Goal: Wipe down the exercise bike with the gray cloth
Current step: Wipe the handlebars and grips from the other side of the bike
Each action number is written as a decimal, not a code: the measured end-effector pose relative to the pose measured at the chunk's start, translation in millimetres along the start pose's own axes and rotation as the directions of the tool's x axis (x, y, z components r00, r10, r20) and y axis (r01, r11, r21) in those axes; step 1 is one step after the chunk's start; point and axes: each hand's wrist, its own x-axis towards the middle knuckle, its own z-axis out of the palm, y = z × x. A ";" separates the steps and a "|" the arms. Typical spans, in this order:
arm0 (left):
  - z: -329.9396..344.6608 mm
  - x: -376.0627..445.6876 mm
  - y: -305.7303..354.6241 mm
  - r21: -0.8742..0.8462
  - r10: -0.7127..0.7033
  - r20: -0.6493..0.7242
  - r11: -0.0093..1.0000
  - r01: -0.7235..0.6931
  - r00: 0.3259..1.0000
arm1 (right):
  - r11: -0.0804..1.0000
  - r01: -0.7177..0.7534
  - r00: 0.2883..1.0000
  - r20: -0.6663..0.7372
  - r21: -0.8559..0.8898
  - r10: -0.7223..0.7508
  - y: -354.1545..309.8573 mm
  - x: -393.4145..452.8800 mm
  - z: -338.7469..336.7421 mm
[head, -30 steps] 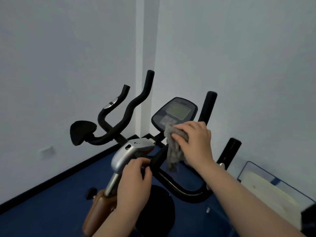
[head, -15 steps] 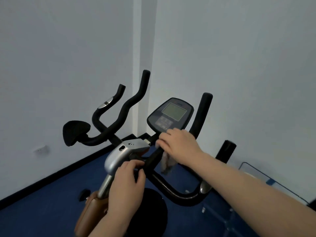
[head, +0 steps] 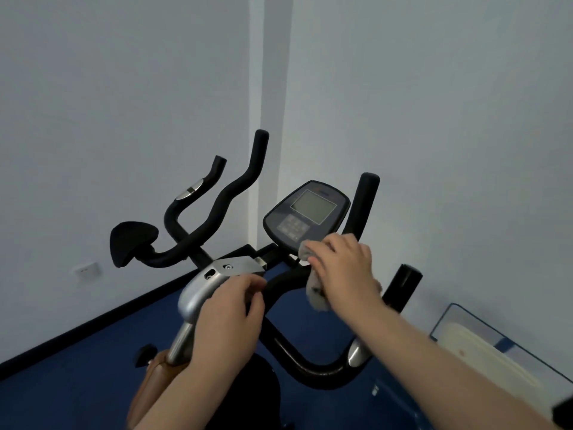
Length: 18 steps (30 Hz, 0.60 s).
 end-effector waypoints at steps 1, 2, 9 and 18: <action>5.3 5.5 5.2 0.007 0.020 0.007 1.000 -0.020 1.000 | 0.999 -0.031 0.999 -0.031 0.024 0.032 -13.6 -7.9 6.0; 10.0 10.2 9.3 0.029 0.049 0.019 0.998 -0.049 0.999 | 0.999 -0.018 0.999 -0.039 0.038 0.019 -24.0 -14.5 11.4; 19.6 12.9 4.1 0.073 0.082 0.097 0.993 -0.089 0.992 | 0.998 -0.061 0.988 -0.142 0.035 0.065 6.7 4.3 -8.4; 17.9 12.8 4.9 -0.036 0.087 0.131 0.996 -0.083 0.987 | 0.991 -0.045 0.980 -0.186 0.125 0.068 9.7 5.3 -32.0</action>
